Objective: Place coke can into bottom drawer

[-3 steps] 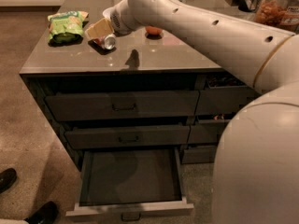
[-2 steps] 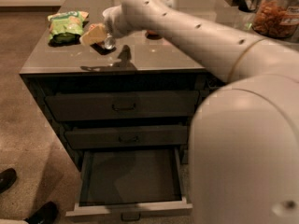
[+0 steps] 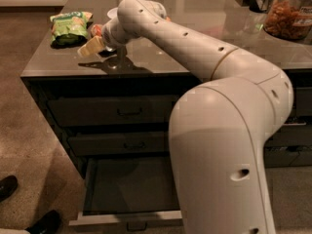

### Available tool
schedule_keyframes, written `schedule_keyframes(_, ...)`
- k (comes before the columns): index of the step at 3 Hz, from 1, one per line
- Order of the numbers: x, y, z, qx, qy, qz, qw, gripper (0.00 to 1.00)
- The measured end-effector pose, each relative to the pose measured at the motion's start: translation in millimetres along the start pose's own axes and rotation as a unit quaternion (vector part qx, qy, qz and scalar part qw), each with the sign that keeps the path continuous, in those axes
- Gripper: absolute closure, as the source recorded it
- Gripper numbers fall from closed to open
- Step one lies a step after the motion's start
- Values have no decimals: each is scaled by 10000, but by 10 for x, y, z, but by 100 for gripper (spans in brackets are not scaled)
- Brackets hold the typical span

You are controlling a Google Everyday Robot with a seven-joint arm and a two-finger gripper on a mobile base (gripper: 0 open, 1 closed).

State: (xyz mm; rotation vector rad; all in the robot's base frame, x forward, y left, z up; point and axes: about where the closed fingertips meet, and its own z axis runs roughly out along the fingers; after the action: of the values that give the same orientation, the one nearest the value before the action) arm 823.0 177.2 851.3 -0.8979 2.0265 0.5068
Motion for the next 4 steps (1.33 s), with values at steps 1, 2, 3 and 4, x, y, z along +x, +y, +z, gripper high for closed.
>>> schedule_keyframes(1, 39, 23, 112, -89, 59, 2, 9999, 23)
schedule_keyframes(2, 47, 23, 130, -100, 70, 3, 9999, 48)
schedule_keyframes(3, 57, -50, 27, 102, -16, 31, 9999, 69)
schedule_keyframes(4, 86, -106, -232, 219, -326, 16, 9992, 93)
